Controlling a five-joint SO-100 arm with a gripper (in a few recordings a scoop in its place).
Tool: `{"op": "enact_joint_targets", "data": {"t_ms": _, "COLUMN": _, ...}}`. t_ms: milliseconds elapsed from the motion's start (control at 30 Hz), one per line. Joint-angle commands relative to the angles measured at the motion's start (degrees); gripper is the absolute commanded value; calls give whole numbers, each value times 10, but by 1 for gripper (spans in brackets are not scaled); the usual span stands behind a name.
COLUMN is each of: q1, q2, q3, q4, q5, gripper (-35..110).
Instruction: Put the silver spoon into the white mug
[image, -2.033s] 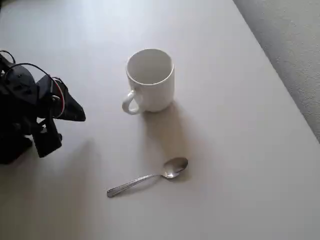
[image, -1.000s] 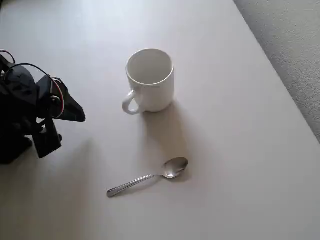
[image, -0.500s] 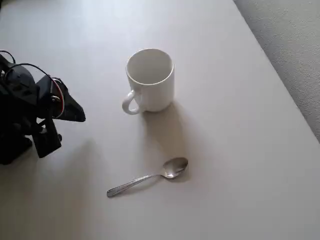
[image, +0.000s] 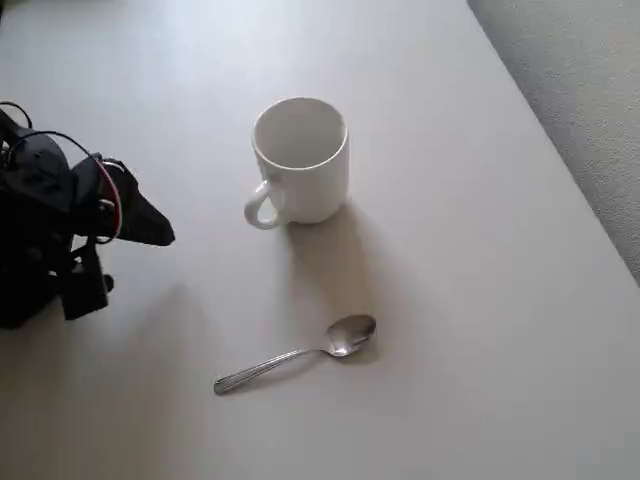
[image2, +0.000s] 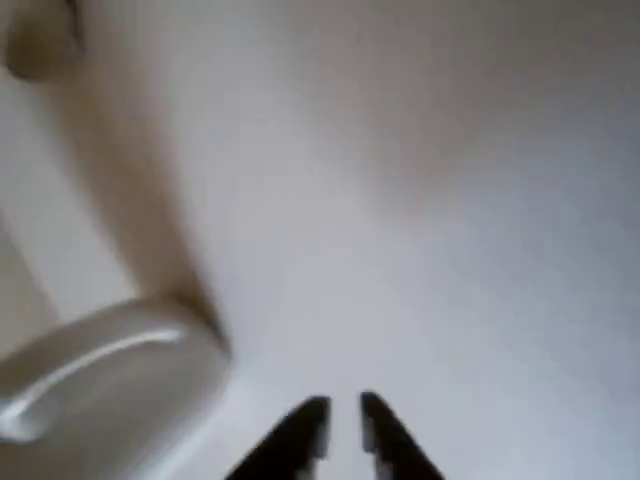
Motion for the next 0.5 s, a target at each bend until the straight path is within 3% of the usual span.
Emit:
{"op": "enact_joint_targets", "data": {"t_ms": 0, "q1": 9, "q2": -29, "q3": -89, "q4": -23, "q5": 50, "gripper": 8}}
{"op": "enact_joint_targets", "data": {"t_ms": 267, "q1": 35, "q2": -516, "q3": -351, "q4": -107, "q5": 154, "gripper": 9}}
{"op": "enact_joint_targets", "data": {"t_ms": 467, "q1": 89, "q2": -739, "q3": -530, "q4": -109, "q5": 216, "gripper": 12}}
